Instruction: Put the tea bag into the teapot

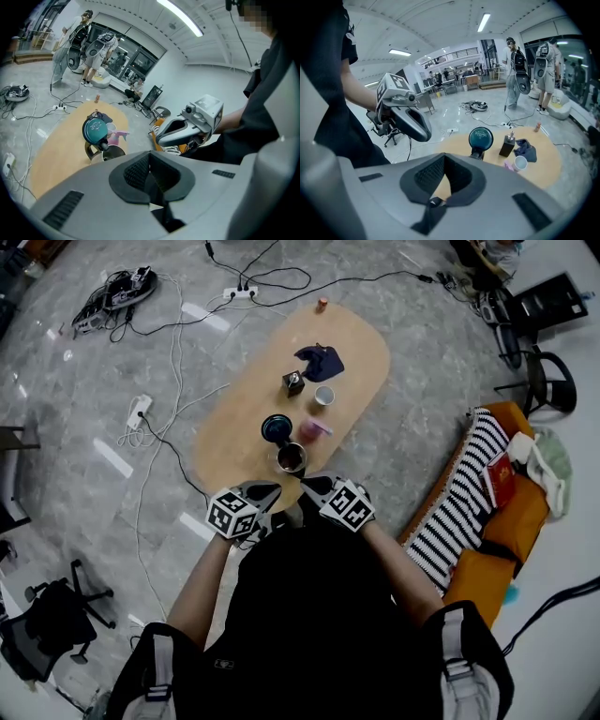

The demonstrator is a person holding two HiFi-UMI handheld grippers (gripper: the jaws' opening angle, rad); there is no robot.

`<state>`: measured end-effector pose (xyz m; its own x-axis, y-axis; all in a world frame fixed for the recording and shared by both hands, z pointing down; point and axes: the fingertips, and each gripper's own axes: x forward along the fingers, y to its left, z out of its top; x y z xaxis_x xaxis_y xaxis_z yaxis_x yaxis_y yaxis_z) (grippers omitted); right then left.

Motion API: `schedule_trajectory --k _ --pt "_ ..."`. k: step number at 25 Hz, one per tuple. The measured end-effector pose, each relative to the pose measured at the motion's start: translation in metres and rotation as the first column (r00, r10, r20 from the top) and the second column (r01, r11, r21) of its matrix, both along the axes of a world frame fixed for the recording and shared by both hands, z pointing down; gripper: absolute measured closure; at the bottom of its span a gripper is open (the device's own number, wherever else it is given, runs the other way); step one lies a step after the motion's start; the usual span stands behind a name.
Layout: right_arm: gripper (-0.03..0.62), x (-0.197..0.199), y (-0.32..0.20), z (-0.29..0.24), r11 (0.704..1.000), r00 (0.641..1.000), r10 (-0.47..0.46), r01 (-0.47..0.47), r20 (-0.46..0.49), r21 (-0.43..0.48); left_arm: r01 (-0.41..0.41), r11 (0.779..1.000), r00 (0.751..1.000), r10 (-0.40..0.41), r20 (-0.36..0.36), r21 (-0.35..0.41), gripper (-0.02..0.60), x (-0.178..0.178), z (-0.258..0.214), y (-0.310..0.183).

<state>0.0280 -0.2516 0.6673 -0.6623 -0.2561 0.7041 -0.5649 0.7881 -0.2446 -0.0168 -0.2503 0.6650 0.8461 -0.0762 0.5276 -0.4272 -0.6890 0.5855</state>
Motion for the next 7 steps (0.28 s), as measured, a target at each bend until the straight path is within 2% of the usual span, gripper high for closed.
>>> schedule_trajectory --k 7 --pt "0.588 0.0056 0.0035 0.003 1.0 1.0 -0.007 0.007 -0.004 -0.006 0.016 1.0 1.0 -0.016 0.008 0.003 0.571 -0.002 -0.0007 -0.0002"
